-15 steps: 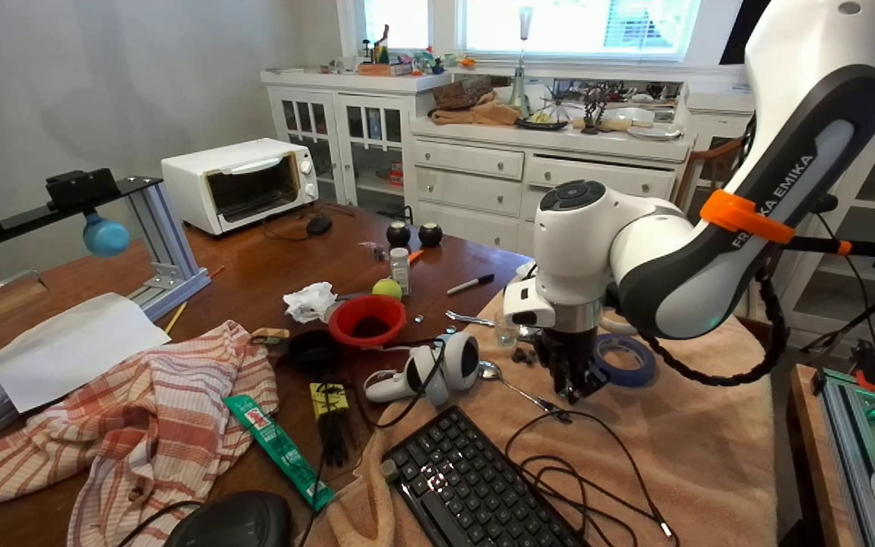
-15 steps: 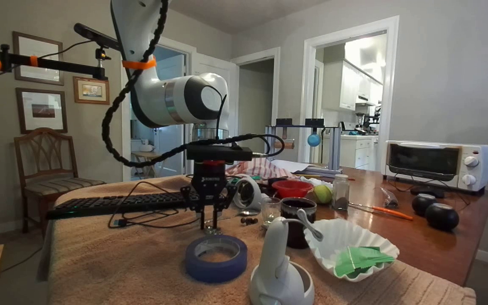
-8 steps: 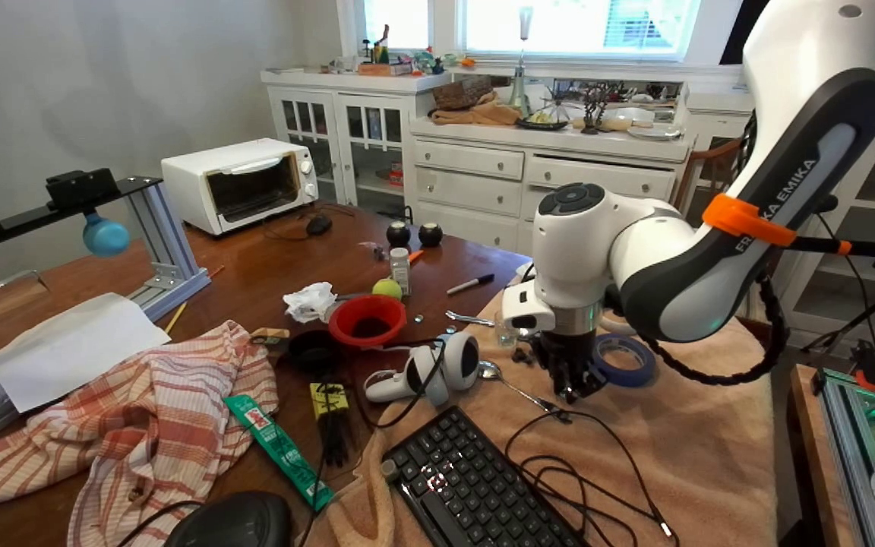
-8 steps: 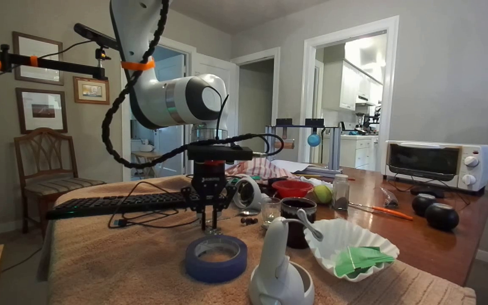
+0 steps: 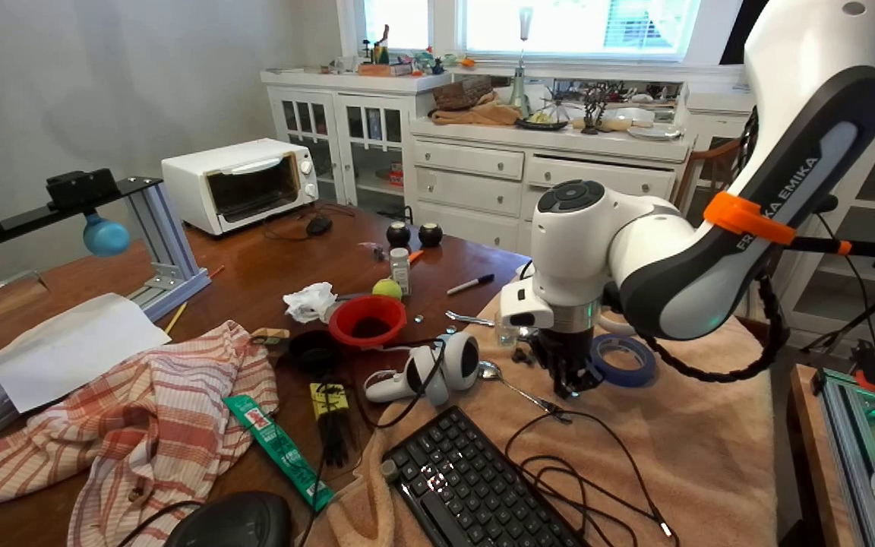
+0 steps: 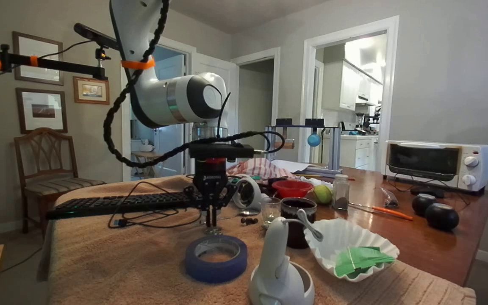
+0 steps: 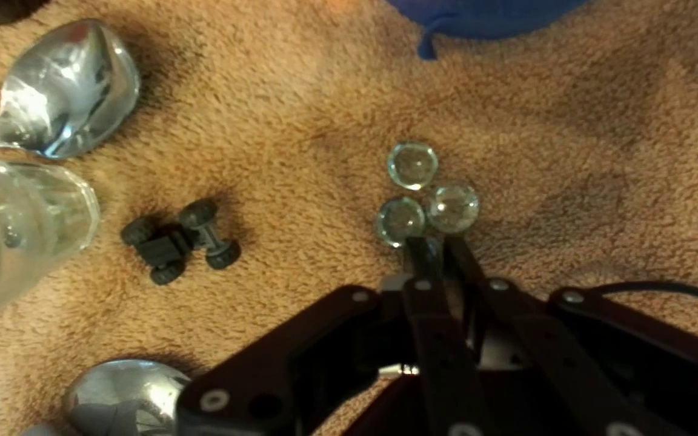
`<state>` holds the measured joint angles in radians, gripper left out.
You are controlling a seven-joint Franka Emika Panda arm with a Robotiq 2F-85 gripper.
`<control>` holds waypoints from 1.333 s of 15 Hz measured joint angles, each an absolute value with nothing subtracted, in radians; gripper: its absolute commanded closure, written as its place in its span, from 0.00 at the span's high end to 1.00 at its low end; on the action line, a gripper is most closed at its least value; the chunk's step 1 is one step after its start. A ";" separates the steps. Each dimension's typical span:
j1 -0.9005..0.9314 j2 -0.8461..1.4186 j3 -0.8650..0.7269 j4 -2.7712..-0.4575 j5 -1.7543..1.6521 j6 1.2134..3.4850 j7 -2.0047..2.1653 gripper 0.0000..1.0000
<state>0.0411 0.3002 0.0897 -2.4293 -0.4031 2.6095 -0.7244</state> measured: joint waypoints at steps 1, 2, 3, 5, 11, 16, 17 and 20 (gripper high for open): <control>0.041 0.300 0.090 -2.429 -0.403 2.610 -0.724 0.02; 0.041 0.300 0.090 -2.429 -0.403 2.610 -0.724 0.02; 0.040 0.299 0.090 -2.429 -0.401 2.610 -0.724 0.02; 0.039 0.299 0.091 -2.429 -0.395 2.609 -0.724 0.02; 0.019 0.281 0.104 -2.424 -0.312 2.604 -0.731 0.02; -0.003 0.227 0.107 -2.395 -0.211 2.559 -0.734 0.02; -0.007 0.216 0.106 -2.383 -0.192 2.545 -0.734 0.02; -0.023 0.190 0.099 -2.338 -0.125 2.516 -0.730 0.02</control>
<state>-0.0235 0.1895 0.0992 -2.3382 -0.1254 2.5157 -0.7301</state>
